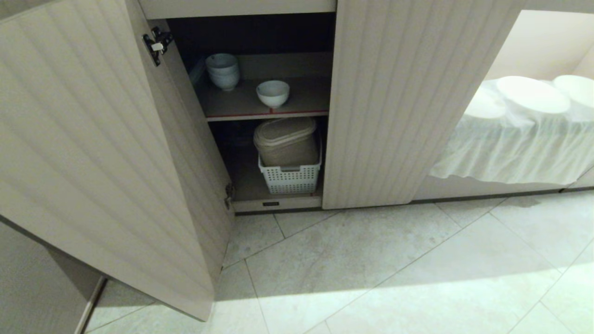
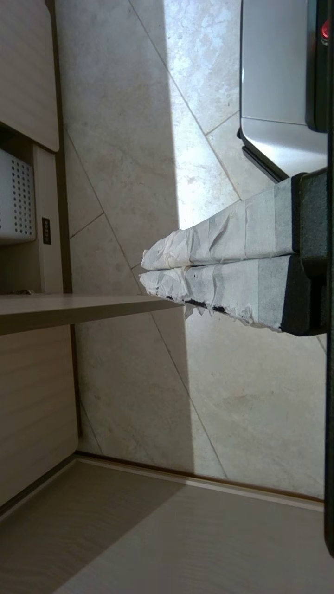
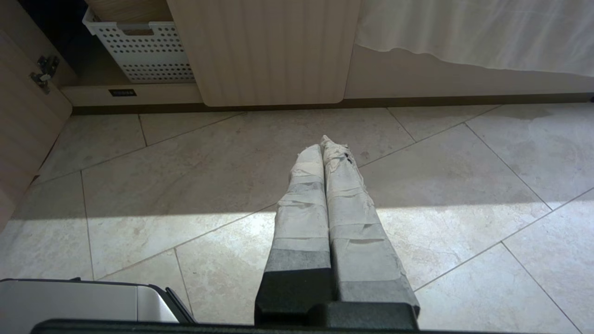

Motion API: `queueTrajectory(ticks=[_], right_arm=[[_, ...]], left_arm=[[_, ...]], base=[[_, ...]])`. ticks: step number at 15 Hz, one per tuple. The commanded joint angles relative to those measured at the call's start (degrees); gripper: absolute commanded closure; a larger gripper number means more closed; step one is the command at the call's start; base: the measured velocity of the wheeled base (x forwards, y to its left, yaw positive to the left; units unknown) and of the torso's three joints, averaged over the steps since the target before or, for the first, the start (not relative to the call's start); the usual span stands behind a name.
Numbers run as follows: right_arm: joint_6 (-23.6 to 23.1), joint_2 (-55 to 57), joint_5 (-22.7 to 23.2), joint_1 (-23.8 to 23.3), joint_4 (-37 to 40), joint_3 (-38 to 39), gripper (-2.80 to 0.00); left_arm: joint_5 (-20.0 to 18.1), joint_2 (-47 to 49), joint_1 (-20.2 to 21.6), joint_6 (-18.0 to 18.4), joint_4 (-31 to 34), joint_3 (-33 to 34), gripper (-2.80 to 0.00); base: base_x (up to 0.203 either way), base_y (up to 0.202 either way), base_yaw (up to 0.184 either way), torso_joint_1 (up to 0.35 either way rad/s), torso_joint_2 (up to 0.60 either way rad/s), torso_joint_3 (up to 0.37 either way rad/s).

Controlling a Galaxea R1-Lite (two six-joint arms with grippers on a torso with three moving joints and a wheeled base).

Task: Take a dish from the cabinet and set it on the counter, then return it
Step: Take the bowl from the cabinet

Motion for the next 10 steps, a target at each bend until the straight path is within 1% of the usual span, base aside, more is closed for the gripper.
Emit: queueTrajectory(ticks=[1,10], right_arm=[[0.13,0.00,0.12,0.00,0.00,0.00,0.00],[0.68,0.00,-0.05,0.00,0.00,0.00,0.00]], left_arm=[[0.05,-0.02,0.01,0.01,0.07,-0.01,0.00],[0.05,-0.02,0.01,0.01,0.07,-0.01,0.00]], base=[[0.000,0.000,0.000,0.000,0.00,0.000],[0.000,0.000,0.000,0.000,0.00,0.000]])
